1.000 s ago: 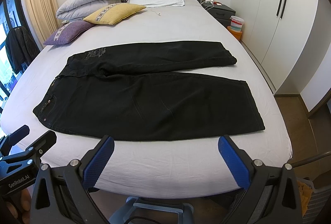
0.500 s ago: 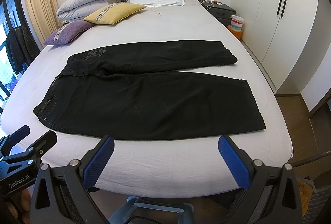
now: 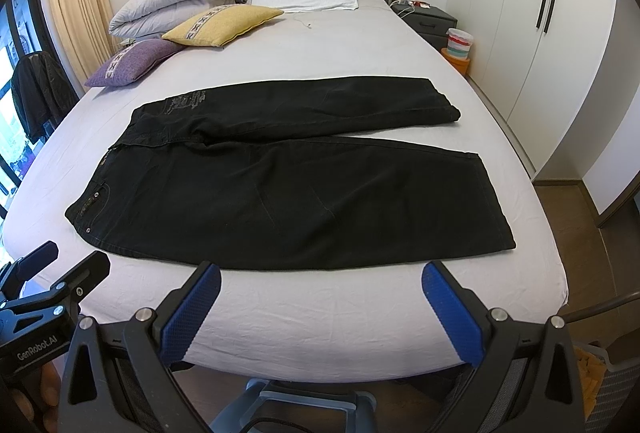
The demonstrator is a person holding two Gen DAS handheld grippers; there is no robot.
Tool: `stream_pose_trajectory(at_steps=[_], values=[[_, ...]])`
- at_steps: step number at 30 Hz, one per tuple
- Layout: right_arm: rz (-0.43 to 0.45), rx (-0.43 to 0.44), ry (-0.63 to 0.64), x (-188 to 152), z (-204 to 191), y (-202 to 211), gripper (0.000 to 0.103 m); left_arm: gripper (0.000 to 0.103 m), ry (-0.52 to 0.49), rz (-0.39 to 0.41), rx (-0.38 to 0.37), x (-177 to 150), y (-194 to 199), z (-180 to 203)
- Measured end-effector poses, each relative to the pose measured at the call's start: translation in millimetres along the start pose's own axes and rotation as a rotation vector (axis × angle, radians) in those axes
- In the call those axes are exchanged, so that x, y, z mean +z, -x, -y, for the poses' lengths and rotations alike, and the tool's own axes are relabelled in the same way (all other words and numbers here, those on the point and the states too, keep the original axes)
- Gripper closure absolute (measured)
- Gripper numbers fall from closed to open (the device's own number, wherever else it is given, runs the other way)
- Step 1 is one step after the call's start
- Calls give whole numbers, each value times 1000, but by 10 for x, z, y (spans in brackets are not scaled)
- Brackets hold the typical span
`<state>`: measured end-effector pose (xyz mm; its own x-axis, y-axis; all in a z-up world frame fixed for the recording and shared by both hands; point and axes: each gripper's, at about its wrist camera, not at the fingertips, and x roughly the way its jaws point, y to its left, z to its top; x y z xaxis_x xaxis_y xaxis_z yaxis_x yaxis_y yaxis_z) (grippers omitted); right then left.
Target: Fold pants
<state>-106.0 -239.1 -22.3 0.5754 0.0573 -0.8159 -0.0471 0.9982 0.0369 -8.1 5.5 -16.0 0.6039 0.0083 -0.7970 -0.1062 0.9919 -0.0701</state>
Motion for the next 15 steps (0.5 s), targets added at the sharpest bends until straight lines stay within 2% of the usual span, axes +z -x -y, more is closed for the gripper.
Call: stream_pose_trajectory(at_steps=[15], values=[[-7, 15, -2, -55, -46, -63, 0, 0, -11, 16, 25, 93, 11, -32]])
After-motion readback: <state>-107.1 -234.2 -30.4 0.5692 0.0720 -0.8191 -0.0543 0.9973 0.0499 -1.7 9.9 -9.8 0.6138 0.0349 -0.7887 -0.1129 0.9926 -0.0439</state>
